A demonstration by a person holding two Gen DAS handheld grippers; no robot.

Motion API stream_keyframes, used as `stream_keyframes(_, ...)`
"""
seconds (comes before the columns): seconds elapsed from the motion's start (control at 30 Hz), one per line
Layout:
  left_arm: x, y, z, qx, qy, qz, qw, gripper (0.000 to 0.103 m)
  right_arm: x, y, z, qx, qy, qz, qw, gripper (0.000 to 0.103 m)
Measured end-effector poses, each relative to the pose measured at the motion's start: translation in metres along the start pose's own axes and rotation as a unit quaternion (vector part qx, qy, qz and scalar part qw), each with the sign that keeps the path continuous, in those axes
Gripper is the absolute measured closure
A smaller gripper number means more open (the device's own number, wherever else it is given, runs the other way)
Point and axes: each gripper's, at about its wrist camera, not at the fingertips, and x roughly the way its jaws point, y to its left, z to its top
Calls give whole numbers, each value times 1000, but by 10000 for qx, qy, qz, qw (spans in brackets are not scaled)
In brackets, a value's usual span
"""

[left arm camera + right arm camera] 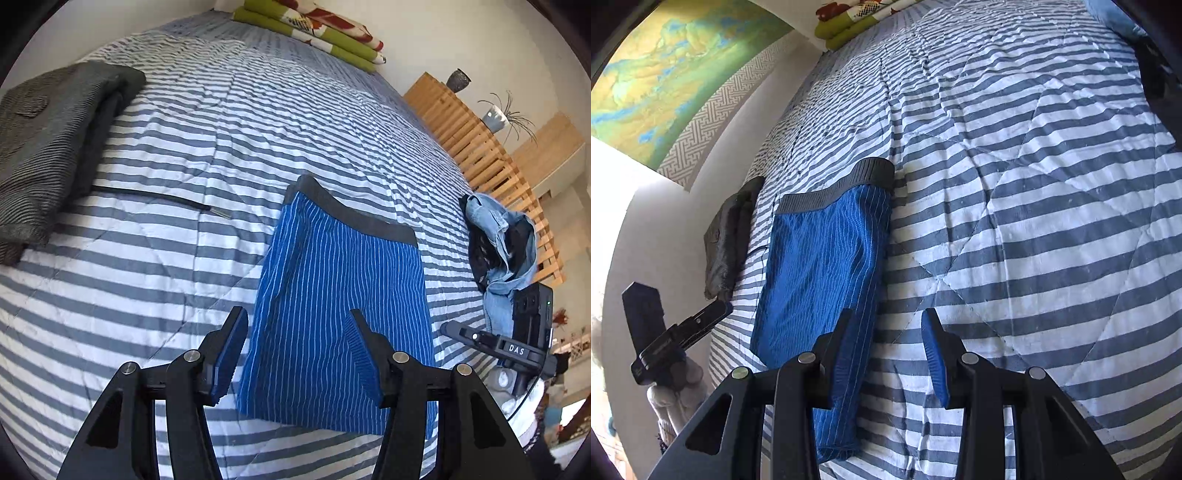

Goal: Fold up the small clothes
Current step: 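Release the folded briefs with both grippers and smooth them flat, then grasp the briefs' leg end with the right gripper and fold toward the waistband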

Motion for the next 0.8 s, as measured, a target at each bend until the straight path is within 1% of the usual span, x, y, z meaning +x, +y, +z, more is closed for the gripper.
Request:
stream_keyframes(0.07, 16, 1, 12, 15, 123, 55, 9999, 44, 6, 3, 1, -9, 50, 60, 10000, 69)
stream_keyframes(0.17, 42, 8, 24, -35, 389, -29, 9992, 44, 15, 7, 2, -111, 120, 23, 9999, 69)
stream_keyframes(0.2, 49, 9, 26, -35, 445, 12, 9990, 44, 18, 7, 3, -112, 154, 34, 9998, 70)
stream_keyframes(0.23, 54, 11, 28, -23, 473, 63, 9989, 45, 21, 7, 3, -95, 197, 63, 9997, 69)
stream_keyframes(0.4, 73, 15, 25, 52, 660, -17, 9978, 46, 33, 3, 7, 14, 325, 234, 9992, 69)
stream_keyframes(0.5, 73, 16, 21, 212, 589, 24, 9980, 57, 38, 1, 10, 62, 344, 351, 9988, 69)
stream_keyframes(0.57, 73, 21, 22, 129, 606, 61, 9981, 81, 40, 2, 10, 47, 340, 372, 9987, 69)
stream_keyframes(0.63, 73, 27, 20, 8, 672, -85, 9977, 90, 41, 4, 10, 41, 350, 406, 9986, 69)
stream_keyframes(0.73, 74, 23, 15, 179, 666, -110, 9976, 97, 44, 7, 9, 6, 402, 481, 9980, 70)
stream_keyframes(0.8, 74, 21, 14, 251, 624, -64, 9977, 98, 45, 8, 8, -25, 409, 509, 9979, 74)
